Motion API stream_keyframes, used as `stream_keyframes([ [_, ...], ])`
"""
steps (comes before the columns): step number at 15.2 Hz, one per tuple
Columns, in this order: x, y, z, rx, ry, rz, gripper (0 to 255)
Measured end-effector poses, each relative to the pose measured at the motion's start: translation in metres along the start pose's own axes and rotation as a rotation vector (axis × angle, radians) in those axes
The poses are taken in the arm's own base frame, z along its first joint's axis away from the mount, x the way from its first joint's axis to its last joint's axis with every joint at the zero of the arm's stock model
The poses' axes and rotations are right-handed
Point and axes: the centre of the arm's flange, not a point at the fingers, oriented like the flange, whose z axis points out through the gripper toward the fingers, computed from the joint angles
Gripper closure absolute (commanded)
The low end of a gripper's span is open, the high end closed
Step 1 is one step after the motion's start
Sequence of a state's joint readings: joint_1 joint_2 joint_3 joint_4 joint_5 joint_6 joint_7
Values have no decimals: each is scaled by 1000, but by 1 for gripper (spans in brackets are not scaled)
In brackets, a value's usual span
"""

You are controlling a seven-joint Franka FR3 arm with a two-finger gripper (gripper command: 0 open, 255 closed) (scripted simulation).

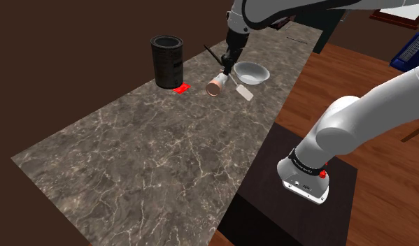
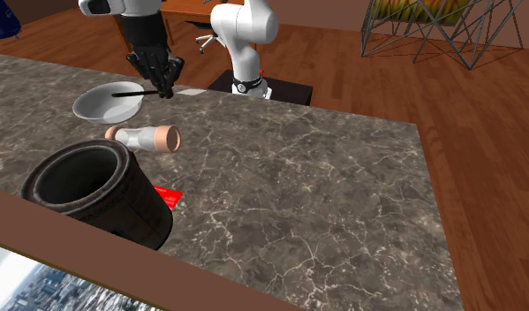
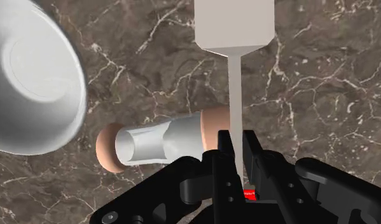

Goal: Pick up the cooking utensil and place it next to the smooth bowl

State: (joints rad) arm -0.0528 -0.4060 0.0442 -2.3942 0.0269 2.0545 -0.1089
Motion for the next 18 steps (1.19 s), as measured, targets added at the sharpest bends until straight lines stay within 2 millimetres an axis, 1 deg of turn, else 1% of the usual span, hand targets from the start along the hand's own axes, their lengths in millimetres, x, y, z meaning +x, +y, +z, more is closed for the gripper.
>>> stream_keyframes([
  [4,-18,46,4,0,0,0,255],
  [6,-26,72,-2,0,0,0,255],
  [12,-54,147,-1,1,0,0,255],
  [15,-63,185,-1,1,0,0,255],
  [18,-77,223,-5,1,1,0,255],
])
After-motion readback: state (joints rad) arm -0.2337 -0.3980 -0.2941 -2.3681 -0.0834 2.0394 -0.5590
